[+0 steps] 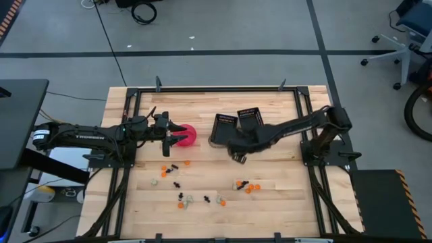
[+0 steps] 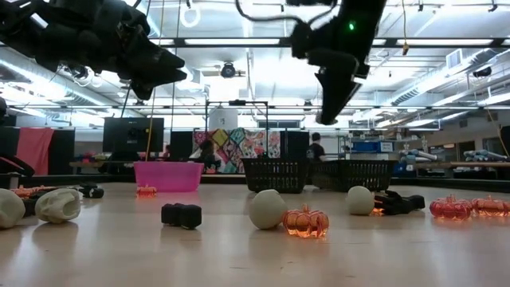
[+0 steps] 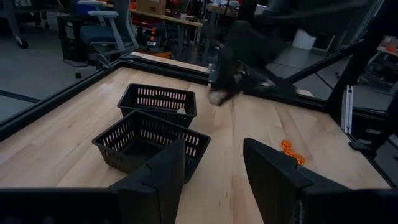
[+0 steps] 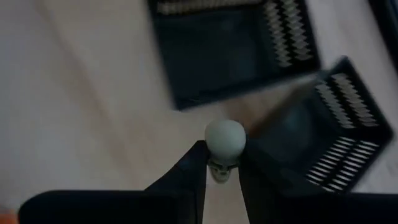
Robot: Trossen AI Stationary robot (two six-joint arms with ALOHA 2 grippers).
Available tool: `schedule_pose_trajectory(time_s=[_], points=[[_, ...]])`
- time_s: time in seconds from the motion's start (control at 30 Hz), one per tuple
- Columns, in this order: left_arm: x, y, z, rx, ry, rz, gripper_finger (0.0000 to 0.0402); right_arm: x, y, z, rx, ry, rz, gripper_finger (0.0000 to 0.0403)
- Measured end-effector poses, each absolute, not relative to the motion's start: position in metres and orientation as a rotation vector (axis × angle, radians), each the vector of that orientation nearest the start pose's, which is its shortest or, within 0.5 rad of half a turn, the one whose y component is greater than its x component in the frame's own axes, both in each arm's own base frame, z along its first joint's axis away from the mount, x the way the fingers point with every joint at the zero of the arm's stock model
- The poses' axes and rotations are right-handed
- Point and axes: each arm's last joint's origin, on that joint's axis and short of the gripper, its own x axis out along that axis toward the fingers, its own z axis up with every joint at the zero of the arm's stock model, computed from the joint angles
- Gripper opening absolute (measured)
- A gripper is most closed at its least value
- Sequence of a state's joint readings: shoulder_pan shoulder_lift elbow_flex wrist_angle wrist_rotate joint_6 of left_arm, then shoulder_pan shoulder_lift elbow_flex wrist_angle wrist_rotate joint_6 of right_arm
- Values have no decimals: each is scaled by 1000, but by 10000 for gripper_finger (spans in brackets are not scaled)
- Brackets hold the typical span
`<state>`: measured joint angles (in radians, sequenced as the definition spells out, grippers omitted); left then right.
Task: Sort Halloween decoration
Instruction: Put the white skull toy into the right black bin
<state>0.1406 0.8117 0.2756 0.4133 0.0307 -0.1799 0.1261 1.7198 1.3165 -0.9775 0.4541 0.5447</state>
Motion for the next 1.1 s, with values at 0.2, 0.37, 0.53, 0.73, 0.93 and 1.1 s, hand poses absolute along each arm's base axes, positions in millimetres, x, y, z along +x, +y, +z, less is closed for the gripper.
schedule_pose_trajectory(time_s=[0.2, 0.37, 0.53, 0.73, 0.93, 1.1], points=[[174, 24, 210, -190, 112, 120, 174, 300, -14, 228, 116, 1188, -667, 83], [174, 24, 210, -176, 112, 120, 174, 283, -44, 210, 238, 1207, -625, 86], [174, 24, 210, -175, 111, 133, 174, 272, -65, 189, 300, 1245, -634, 113], [174, 24, 210, -175, 110, 142, 174, 267, -71, 190, 359, 1240, -581, 170], [174, 24, 210, -172, 110, 142, 174, 274, -39, 219, 285, 1130, -492, 196], [174, 24, 210, -175, 110, 143, 174, 292, 10, 229, 231, 1020, -280, 196]])
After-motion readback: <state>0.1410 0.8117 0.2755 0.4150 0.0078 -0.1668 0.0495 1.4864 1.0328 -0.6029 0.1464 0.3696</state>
